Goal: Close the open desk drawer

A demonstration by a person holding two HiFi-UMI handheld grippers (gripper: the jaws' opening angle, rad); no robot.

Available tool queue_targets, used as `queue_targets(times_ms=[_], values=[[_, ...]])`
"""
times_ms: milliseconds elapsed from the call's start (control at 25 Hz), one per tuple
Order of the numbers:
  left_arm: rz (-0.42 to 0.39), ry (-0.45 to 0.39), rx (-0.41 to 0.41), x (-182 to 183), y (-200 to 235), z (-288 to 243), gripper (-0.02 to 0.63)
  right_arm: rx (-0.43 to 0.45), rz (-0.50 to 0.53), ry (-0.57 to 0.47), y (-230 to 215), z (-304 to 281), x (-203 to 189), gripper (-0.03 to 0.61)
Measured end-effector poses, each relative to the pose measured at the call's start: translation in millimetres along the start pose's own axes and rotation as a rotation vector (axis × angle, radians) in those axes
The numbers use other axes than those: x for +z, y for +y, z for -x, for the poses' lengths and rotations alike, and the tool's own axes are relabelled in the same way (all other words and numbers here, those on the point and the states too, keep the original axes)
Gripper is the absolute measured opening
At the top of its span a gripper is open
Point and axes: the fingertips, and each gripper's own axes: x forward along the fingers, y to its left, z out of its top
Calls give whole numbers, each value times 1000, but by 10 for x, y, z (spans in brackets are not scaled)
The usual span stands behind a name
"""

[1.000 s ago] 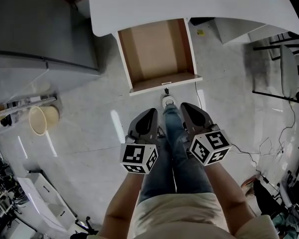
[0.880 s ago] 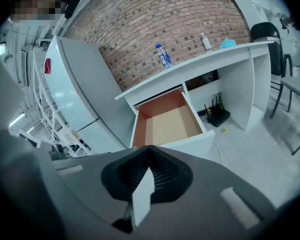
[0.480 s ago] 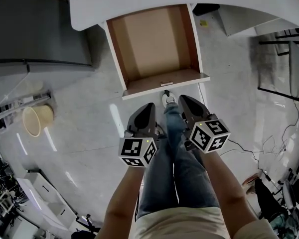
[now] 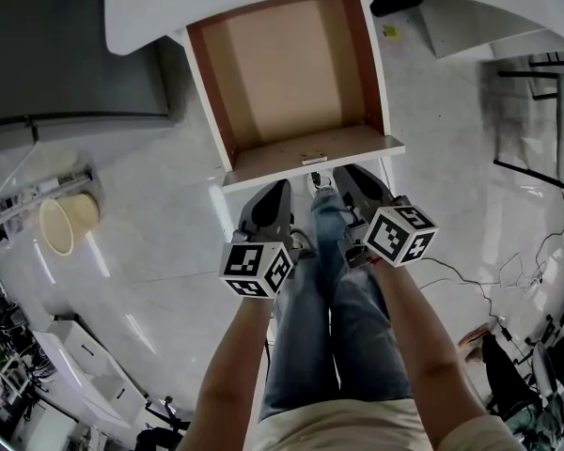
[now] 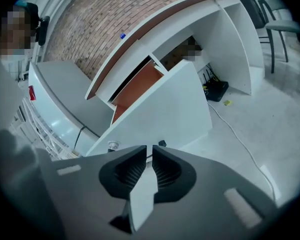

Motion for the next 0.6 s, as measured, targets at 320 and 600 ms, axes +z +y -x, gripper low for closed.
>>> queue_targets(times_ms=[320, 600], values=[[78, 14, 1, -91, 109, -209, 199, 41, -95, 5, -125, -126, 5, 95], [185, -34, 13, -89, 251, -331, 319, 79, -157, 14, -182, -228, -5, 114]])
